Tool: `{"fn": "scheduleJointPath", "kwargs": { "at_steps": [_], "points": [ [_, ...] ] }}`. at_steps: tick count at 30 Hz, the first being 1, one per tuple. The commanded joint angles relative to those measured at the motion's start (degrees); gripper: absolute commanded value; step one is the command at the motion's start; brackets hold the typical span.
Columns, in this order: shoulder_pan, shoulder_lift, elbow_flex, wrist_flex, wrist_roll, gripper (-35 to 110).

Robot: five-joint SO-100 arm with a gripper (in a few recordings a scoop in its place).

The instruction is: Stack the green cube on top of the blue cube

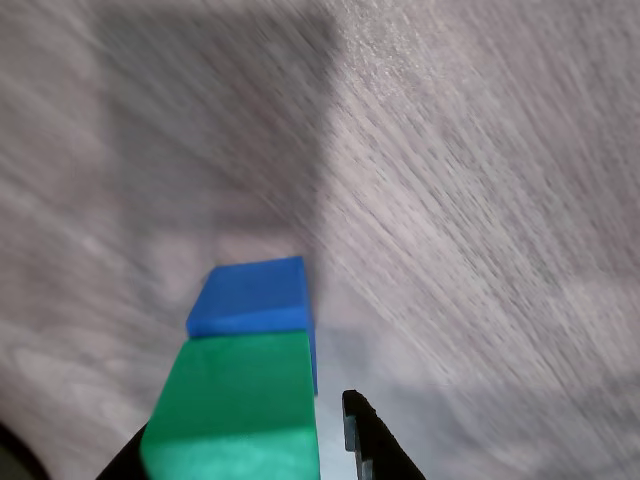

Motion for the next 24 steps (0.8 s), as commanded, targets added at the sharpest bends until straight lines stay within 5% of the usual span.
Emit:
{"fn": "scheduleJointPath", "kwargs": {
  "at_steps": [1, 16, 24],
  "points": [
    [-0.26, 8.26, 2.64, 0.7, -0.18, 23],
    [-0.26, 25.58, 13.71, 0.62, -0.53, 26],
    [-6.5, 57.57, 41.84, 0.0, -0.09, 27]
  ]
}}
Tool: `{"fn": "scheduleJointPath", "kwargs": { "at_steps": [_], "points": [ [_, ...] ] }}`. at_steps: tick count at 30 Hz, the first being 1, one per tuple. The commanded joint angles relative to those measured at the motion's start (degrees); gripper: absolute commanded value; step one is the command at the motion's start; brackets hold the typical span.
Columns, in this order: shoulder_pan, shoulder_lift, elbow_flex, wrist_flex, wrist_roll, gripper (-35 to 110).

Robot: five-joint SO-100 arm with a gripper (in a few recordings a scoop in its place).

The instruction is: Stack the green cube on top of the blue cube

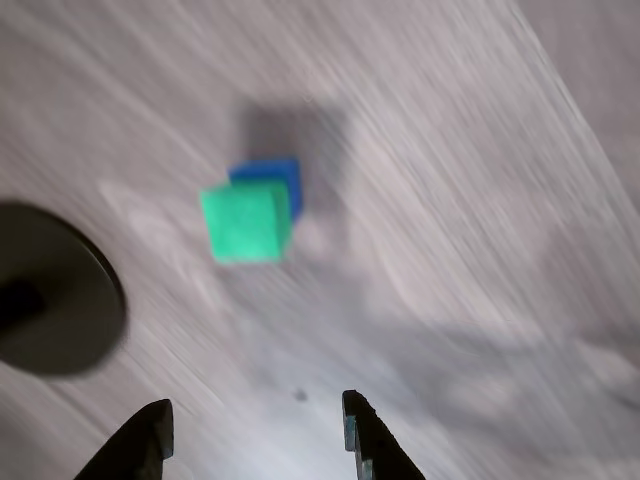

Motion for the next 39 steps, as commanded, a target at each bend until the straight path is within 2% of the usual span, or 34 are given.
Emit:
{"fn": "scheduleJointPath", "kwargs": {
  "at_steps": [1, 6, 11, 21, 22, 23, 24, 29, 33, 39],
  "points": [
    [-3.69, 23.03, 13.54, -0.09, 0.09, 27],
    [-9.23, 41.66, 26.54, -0.35, 1.93, 27],
    [-10.2, 53.0, 39.11, -0.79, 3.25, 27],
    [-7.29, 77.78, 68.12, -13.18, 3.43, 26],
    [-6.86, 78.49, 68.55, -13.62, 3.52, 23],
    [-6.68, 78.4, 68.55, -13.62, 3.43, 2],
    [-6.59, 77.78, 68.55, -13.71, 3.6, 0],
    [-6.06, 78.84, 73.3, -17.58, 4.13, 0],
    [-6.33, 85.87, 82.71, -24.35, 4.04, 0],
    [-8.44, 95.45, 95.98, -28.83, 3.69, 0]
  ]
}}
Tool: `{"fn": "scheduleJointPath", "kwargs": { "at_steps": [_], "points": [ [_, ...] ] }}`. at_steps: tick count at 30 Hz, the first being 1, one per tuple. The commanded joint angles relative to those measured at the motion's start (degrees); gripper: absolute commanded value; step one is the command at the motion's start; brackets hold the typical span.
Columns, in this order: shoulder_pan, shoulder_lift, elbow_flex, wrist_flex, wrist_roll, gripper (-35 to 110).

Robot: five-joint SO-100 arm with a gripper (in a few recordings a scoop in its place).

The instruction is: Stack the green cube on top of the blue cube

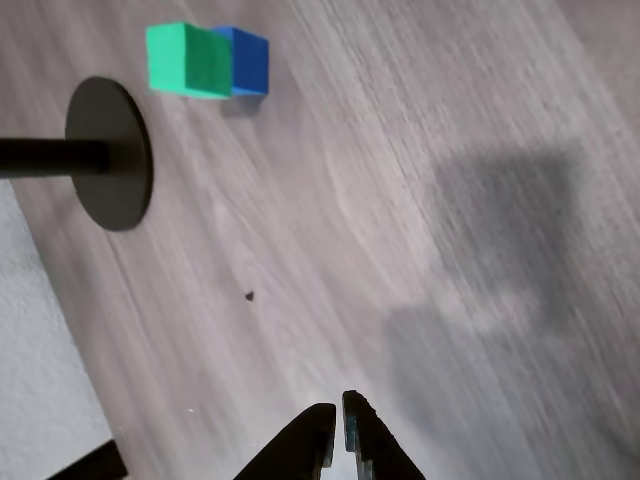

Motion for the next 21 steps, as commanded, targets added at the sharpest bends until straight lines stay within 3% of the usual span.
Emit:
{"fn": "scheduleJointPath", "kwargs": {
  "at_steps": [1, 7, 12, 21],
  "points": [
    [-0.7, 4.48, 5.54, -2.81, 0.26, 0],
    [-2.55, 8.88, 16.17, -5.62, 1.32, 0],
    [-2.64, 22.5, 25.75, -3.16, 2.55, 0],
    [-0.44, 22.41, 32.26, -5.8, 5.01, 0]
  ]
}}
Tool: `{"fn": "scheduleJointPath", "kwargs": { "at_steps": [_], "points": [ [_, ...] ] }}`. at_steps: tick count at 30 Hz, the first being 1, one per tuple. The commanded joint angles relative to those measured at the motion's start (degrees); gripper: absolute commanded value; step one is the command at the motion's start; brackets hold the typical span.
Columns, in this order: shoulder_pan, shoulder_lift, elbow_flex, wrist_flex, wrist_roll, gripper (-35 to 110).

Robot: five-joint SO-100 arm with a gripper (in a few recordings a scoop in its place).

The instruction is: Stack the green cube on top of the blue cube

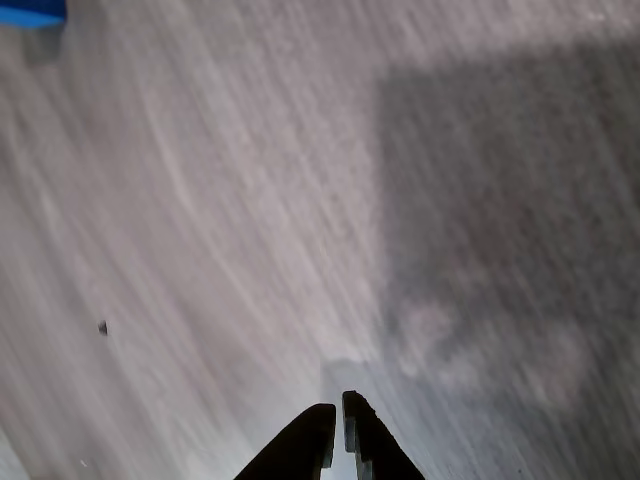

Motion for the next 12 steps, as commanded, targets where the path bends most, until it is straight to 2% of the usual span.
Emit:
{"fn": "scheduleJointPath", "kwargs": {
  "at_steps": [1, 12],
  "points": [
    [0.97, 1.41, 1.41, -0.53, 0.26, 0],
    [1.58, 1.49, 1.49, -0.53, 0.53, 0]
  ]
}}
